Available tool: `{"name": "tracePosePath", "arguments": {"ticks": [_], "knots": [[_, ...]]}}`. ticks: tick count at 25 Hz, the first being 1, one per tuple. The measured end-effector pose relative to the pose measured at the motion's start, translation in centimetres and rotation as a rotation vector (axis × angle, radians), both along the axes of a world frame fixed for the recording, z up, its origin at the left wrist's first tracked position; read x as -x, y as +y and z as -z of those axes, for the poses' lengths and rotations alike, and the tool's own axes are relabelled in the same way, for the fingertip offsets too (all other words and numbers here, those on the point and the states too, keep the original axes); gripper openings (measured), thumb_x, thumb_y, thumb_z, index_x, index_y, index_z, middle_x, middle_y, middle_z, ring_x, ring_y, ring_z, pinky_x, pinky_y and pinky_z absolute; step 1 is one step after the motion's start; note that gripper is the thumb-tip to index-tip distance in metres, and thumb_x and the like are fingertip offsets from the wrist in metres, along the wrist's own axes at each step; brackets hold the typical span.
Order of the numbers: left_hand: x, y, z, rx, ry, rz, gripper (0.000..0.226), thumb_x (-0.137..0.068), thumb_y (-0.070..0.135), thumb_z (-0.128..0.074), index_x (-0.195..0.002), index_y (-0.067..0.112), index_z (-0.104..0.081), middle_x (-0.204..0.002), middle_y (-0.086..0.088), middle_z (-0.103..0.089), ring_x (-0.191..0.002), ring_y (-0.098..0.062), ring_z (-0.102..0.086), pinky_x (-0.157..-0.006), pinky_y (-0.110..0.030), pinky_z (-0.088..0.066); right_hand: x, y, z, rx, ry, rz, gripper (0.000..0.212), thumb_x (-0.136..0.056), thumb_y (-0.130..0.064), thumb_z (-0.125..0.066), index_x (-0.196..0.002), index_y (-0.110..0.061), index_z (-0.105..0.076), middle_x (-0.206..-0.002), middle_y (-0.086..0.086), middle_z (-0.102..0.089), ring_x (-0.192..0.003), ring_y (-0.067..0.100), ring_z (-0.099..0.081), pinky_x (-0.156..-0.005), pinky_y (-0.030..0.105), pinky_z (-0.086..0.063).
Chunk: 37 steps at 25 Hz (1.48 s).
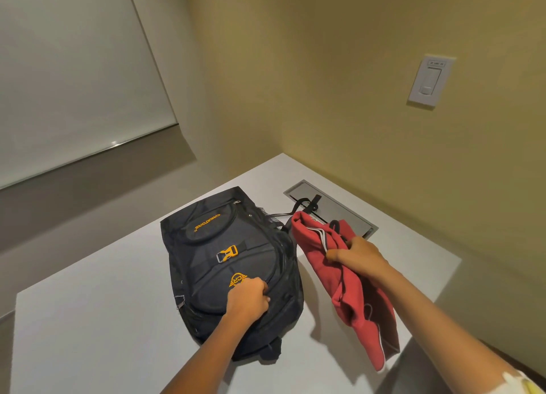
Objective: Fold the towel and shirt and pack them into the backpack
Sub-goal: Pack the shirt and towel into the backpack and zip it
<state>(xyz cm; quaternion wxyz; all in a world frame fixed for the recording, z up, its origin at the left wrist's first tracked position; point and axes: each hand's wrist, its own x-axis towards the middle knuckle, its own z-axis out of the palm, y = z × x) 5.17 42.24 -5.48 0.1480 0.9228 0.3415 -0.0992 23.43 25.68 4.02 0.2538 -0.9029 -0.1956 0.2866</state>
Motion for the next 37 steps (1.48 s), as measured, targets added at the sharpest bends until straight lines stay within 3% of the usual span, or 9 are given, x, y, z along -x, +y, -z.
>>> {"name": "tracePosePath", "arguments": {"ticks": [5, 9, 12, 16, 20, 26, 37], "knots": [[0.4, 3.1, -2.6, 0.135, -0.152, -0.134, 0.013, -0.09, 0.034, -0.065, -0.086, 0.022, -0.07, -0.079, 0.006, -0.064, -0.09, -0.023, -0.064, -0.07, -0.029, -0.045, 2.0, 0.3, -0.2, 0.004, -0.045, 0.001, 0.055, -0.047, -0.068, -0.055, -0.082, -0.026, -0.06, -0.087, -0.002, -0.062, -0.088, 0.024, -0.06, -0.089, 0.046, -0.051], [0.2, 5.0, -5.3, 0.154, -0.212, -0.161, 0.034, -0.088, 0.037, -0.067, -0.065, 0.013, -0.059, -0.06, 0.001, -0.054, -0.071, -0.028, -0.059, -0.065, -0.031, -0.044, 4.5, 0.9, -0.6, -0.034, -0.091, -0.068, 0.049, -0.056, -0.065, -0.056, -0.082, -0.024, -0.059, -0.093, -0.001, -0.06, -0.097, 0.026, -0.056, -0.093, 0.045, -0.044], [-0.1, 7.0, -7.9, 0.12, -0.274, -0.194, 0.023, -0.088, 0.034, -0.066, -0.069, 0.021, -0.067, -0.07, -0.002, -0.064, -0.077, -0.026, -0.063, -0.068, -0.033, -0.047, 6.8, 1.8, -0.9, -0.047, -0.158, -0.189, 0.046, -0.069, -0.062, -0.06, -0.096, -0.025, -0.058, -0.11, 0.0, -0.055, -0.108, 0.027, -0.05, -0.096, 0.048, -0.04], [-0.8, 9.6, -11.5, 0.076, -0.335, -0.23, 0.016, -0.088, 0.038, -0.066, -0.08, 0.029, -0.075, -0.084, 0.008, -0.072, -0.087, -0.018, -0.066, -0.08, -0.036, -0.053, 9.1, 3.7, -0.8, -0.037, -0.257, -0.316, 0.062, -0.073, -0.062, -0.056, -0.127, -0.032, -0.049, -0.128, 0.006, -0.049, -0.119, 0.032, -0.041, -0.099, 0.052, -0.034], [-1.8, 11.3, -13.8, -0.042, -0.343, -0.235, 0.017, -0.091, 0.038, -0.063, -0.096, 0.029, -0.077, -0.094, 0.001, -0.073, -0.092, -0.025, -0.065, -0.078, -0.035, -0.051, 11.3, 5.2, 0.7, 0.055, -0.325, -0.437, 0.067, -0.074, -0.065, -0.053, -0.133, -0.032, -0.046, -0.135, 0.009, -0.045, -0.124, 0.035, -0.037, -0.1, 0.052, -0.031], [-2.2, 13.6, -16.2, -0.156, -0.359, -0.268, 0.018, -0.092, 0.037, -0.06, -0.095, 0.028, -0.076, -0.094, 0.0, -0.072, -0.088, -0.025, -0.062, -0.069, -0.031, -0.042, 11.3, 4.6, 3.5, 0.214, -0.374, -0.465, 0.069, -0.078, -0.06, -0.058, -0.137, -0.028, -0.043, -0.14, 0.01, -0.042, -0.127, 0.035, -0.035, -0.101, 0.052, -0.029], [-2.5, 15.2, -17.5, -0.142, -0.402, -0.234, 0.017, -0.093, 0.035, -0.061, -0.099, 0.03, -0.076, -0.098, 0.004, -0.073, -0.088, -0.019, -0.061, -0.071, -0.03, -0.041, 10.4, 10.0, 1.8, 0.282, -0.387, -0.555, 0.059, -0.076, -0.052, -0.06, -0.125, -0.021, -0.058, -0.132, 0.014, -0.047, -0.123, 0.037, -0.036, -0.099, 0.055, -0.025]]}}
